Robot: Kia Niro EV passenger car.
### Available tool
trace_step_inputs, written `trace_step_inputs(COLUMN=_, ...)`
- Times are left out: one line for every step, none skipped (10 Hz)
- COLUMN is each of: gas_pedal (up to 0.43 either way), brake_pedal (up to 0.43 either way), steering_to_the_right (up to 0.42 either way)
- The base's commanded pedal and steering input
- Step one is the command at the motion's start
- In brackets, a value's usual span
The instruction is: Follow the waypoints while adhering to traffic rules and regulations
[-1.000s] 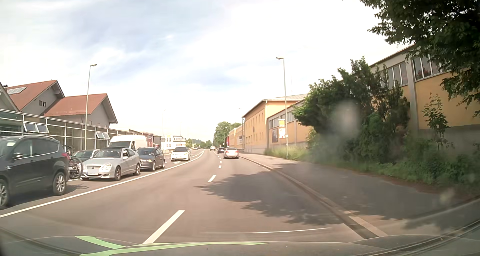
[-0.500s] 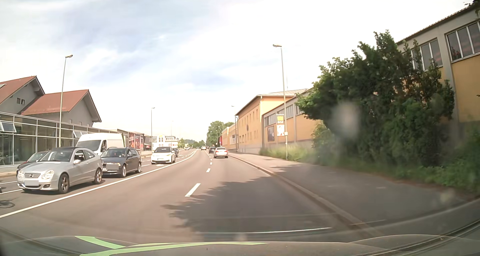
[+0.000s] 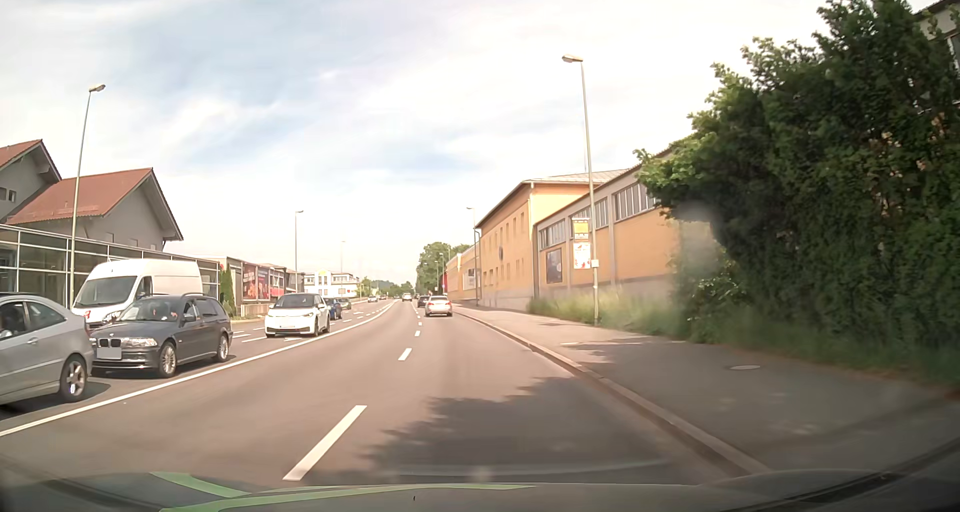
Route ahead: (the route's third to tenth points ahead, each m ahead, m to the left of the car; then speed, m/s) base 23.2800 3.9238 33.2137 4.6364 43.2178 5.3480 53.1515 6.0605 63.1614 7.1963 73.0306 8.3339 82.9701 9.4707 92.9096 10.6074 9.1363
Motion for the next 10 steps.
trace_step_inputs(gas_pedal=0.248, brake_pedal=0.000, steering_to_the_right=-0.010)
trace_step_inputs(gas_pedal=0.248, brake_pedal=0.000, steering_to_the_right=-0.011)
trace_step_inputs(gas_pedal=0.248, brake_pedal=0.000, steering_to_the_right=-0.012)
trace_step_inputs(gas_pedal=0.248, brake_pedal=0.000, steering_to_the_right=-0.014)
trace_step_inputs(gas_pedal=0.248, brake_pedal=0.000, steering_to_the_right=-0.017)
trace_step_inputs(gas_pedal=0.248, brake_pedal=0.000, steering_to_the_right=-0.020)
trace_step_inputs(gas_pedal=0.248, brake_pedal=0.000, steering_to_the_right=-0.023)
trace_step_inputs(gas_pedal=0.248, brake_pedal=0.000, steering_to_the_right=-0.024)
trace_step_inputs(gas_pedal=0.248, brake_pedal=0.000, steering_to_the_right=-0.024)
trace_step_inputs(gas_pedal=0.248, brake_pedal=0.000, steering_to_the_right=-0.024)
